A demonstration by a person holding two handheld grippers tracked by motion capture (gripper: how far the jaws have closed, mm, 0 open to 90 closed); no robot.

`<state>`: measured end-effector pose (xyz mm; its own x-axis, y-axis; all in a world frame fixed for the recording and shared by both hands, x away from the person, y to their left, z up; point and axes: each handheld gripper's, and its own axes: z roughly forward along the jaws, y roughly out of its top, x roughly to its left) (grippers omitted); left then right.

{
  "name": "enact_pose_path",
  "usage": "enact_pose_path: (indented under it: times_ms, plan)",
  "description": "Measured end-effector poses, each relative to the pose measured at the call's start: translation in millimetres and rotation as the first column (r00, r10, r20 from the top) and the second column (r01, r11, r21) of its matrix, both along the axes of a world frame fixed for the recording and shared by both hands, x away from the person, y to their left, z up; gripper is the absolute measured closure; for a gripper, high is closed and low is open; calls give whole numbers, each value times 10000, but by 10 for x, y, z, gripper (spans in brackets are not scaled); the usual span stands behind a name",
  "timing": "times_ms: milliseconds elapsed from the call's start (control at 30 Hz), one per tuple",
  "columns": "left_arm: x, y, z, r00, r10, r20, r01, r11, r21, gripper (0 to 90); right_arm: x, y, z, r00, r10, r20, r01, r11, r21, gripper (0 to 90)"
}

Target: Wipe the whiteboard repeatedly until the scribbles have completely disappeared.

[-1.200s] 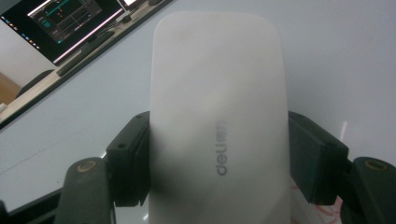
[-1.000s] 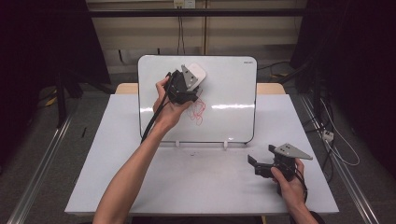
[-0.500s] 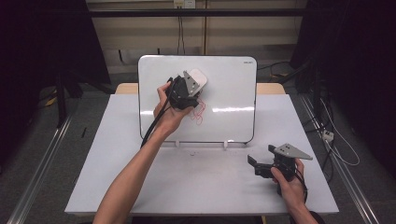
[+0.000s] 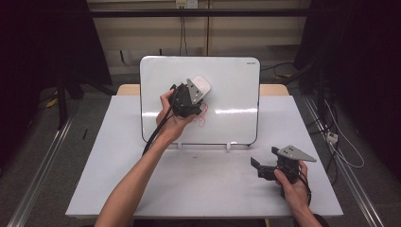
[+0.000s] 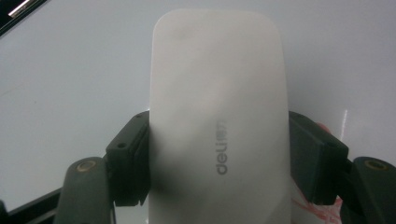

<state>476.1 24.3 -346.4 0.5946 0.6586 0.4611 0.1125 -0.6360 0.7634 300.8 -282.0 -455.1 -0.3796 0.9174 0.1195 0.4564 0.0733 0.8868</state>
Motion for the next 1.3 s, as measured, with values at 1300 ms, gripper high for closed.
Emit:
enact_pose_path:
  times_ms: [1300]
  plan:
    - [168,60,239,9997,234,-55,-234,9996,-165,311,5,-10,-2,10000,8,-20,-8,10000,20,47]
